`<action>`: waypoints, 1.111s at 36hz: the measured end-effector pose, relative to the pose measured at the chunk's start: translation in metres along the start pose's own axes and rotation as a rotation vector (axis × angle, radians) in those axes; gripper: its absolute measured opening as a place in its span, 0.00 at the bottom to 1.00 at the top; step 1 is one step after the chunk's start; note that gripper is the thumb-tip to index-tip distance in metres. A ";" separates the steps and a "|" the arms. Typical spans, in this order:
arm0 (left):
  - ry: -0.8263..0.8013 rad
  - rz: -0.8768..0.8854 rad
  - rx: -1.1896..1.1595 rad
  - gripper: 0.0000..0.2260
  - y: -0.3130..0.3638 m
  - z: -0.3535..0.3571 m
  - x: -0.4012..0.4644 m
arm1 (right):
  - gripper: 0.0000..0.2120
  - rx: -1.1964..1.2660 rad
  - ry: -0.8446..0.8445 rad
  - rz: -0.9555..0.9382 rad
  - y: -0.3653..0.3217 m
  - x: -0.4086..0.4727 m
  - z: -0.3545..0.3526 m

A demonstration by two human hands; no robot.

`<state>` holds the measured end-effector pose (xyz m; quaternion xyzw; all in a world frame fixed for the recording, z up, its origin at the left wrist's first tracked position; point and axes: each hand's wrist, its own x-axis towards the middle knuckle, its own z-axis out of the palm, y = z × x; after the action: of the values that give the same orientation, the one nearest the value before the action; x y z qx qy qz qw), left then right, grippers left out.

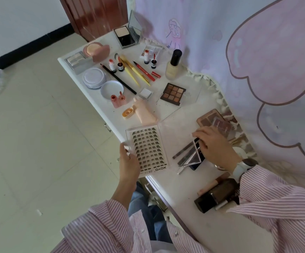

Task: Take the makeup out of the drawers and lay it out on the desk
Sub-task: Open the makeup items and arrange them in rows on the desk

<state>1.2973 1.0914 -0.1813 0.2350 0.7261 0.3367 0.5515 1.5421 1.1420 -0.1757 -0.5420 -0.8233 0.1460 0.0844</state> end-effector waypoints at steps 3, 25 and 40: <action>-0.003 -0.030 -0.021 0.22 0.001 0.000 -0.001 | 0.15 -0.157 -0.082 -0.153 0.005 -0.002 0.002; 0.068 -0.122 -0.129 0.24 0.001 0.010 -0.002 | 0.25 -0.437 -0.227 -0.456 0.005 0.018 -0.014; 0.071 -0.181 -0.153 0.27 -0.004 0.011 0.003 | 0.15 -0.588 -0.188 -0.299 0.001 0.016 -0.020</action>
<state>1.3073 1.0938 -0.1878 0.1135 0.7356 0.3480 0.5700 1.5430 1.1600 -0.1575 -0.4004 -0.9047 -0.0622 -0.1313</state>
